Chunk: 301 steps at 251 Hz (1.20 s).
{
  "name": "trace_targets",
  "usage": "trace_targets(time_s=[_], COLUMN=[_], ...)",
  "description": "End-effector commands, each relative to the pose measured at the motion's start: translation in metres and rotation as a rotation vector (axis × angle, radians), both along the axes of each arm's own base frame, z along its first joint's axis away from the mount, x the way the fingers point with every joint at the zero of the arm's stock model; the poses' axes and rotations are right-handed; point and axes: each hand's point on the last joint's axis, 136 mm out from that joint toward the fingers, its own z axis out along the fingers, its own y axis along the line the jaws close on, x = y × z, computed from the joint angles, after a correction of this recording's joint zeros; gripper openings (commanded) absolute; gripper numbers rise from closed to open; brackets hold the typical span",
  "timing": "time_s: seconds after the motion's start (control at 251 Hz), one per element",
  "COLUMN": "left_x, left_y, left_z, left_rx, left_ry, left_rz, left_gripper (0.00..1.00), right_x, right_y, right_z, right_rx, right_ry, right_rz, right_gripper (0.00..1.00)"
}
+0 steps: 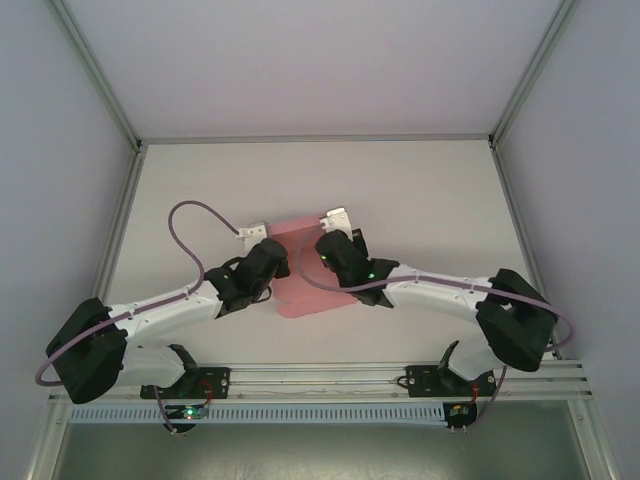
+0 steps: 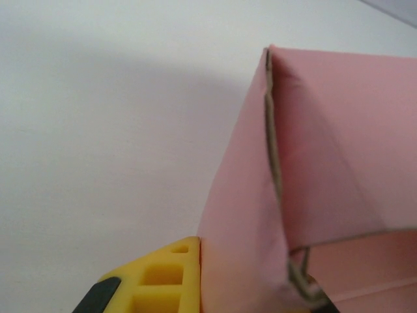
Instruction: Assemble paper box
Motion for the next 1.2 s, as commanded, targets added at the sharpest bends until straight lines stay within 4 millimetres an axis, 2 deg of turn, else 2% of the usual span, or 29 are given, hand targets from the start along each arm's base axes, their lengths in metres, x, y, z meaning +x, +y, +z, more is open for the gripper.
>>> trace_targets(time_s=[0.0,0.032,0.092,0.16,0.239,0.267,0.299,0.311,0.443,0.571,0.714,0.786,0.89,0.97,1.026,1.197], left_x=[0.009,0.011,0.016,0.019,0.022,0.022,0.023,0.023,0.022,0.019,0.014,0.011,0.009,-0.012,-0.022,-0.001], left_y=[0.029,0.022,0.011,0.001,-0.001,-0.001,0.0,0.0,0.0,-0.003,-0.021,-0.031,-0.034,-0.048,-0.051,-0.031], left_z=[-0.005,-0.002,0.004,0.011,0.018,0.02,0.022,0.023,0.03,0.034,0.038,0.044,0.053,0.059,0.058,0.049], left_rx=[0.115,0.101,0.077,0.058,0.057,0.062,0.067,0.068,0.112,0.196,0.235,0.26,0.367,0.39,0.436,0.678], left_ry=[-0.023,-0.029,-0.046,-0.064,-0.077,-0.081,-0.082,-0.085,-0.109,-0.083,0.003,0.041,0.095,0.119,0.125,0.243], left_rz=[0.045,0.019,-0.021,-0.055,-0.061,-0.065,-0.064,-0.066,-0.113,-0.213,-0.476,-0.623,-0.772,-1.009,-1.128,-1.174], left_gripper=[0.0,0.0,0.0,0.0,0.0,0.0,0.0,0.0,0.0,0.0,0.0,0.0,0.0,0.0,0.0,0.0], right_x=[0.016,0.013,0.005,-0.006,-0.023,-0.031,-0.038,-0.041,-0.064,-0.077,-0.071,-0.07,-0.073,-0.075,-0.075,-0.077], right_y=[-0.03,-0.016,0.006,0.027,0.04,0.043,0.044,0.044,0.026,-0.011,-0.079,-0.105,-0.125,-0.139,-0.147,-0.161], right_z=[0.009,0.011,0.016,0.021,0.032,0.037,0.044,0.047,0.075,0.095,0.083,0.074,0.06,0.053,0.05,0.044], right_rx=[0.057,0.097,0.156,0.199,0.25,0.263,0.283,0.292,0.362,0.414,0.416,0.413,0.393,0.385,0.378,0.367], right_ry=[-0.049,-0.044,-0.028,-0.006,-0.004,-0.009,-0.019,-0.024,-0.095,-0.169,-0.146,-0.127,-0.079,-0.057,-0.055,-0.055], right_rz=[-0.041,0.025,0.149,0.28,0.401,0.448,0.485,0.494,0.534,0.454,0.141,0.037,-0.014,-0.061,-0.092,-0.14], right_gripper=[0.11,0.19,0.27,0.47,0.65,0.75,0.95,0.98,0.98,0.98,0.98,0.98,0.98,0.98,0.98,0.98])
